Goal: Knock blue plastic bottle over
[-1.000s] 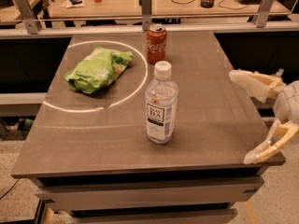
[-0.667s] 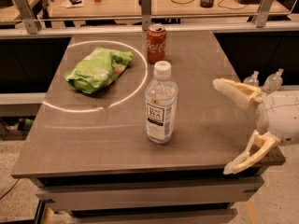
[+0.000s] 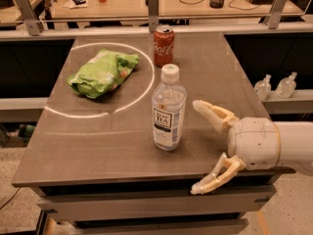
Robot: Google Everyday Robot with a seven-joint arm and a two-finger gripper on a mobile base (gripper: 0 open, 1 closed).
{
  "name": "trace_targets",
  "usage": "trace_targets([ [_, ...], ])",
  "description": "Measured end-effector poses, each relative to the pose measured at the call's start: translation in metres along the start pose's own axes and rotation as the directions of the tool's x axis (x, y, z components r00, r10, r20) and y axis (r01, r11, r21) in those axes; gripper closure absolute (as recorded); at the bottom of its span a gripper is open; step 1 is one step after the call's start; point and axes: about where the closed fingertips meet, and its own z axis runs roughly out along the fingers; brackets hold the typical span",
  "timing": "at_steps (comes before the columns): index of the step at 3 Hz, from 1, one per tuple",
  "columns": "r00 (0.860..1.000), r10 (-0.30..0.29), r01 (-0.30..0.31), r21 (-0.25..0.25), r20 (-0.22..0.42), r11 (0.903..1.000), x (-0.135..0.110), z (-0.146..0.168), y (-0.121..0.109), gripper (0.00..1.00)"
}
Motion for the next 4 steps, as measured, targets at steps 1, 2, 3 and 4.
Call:
trace_targets([
  [1, 0.999, 0.020, -0.021, 0.041, 0.034, 0.9989, 0.004, 0.016, -0.014, 0.00],
  [2, 0.999, 0.036, -0.038, 0.069, 0.027, 0.9969, -0.002, 0.027, -0.028, 0.00],
  [3, 0.997, 0.077, -0.078, 0.065, 0.016, 0.9948, -0.015, 0.040, -0.037, 0.00],
  [4, 0.988, 0.150, -0.149, 0.036, -0.028, 0.9882, -0.011, 0.054, -0.032, 0.00],
])
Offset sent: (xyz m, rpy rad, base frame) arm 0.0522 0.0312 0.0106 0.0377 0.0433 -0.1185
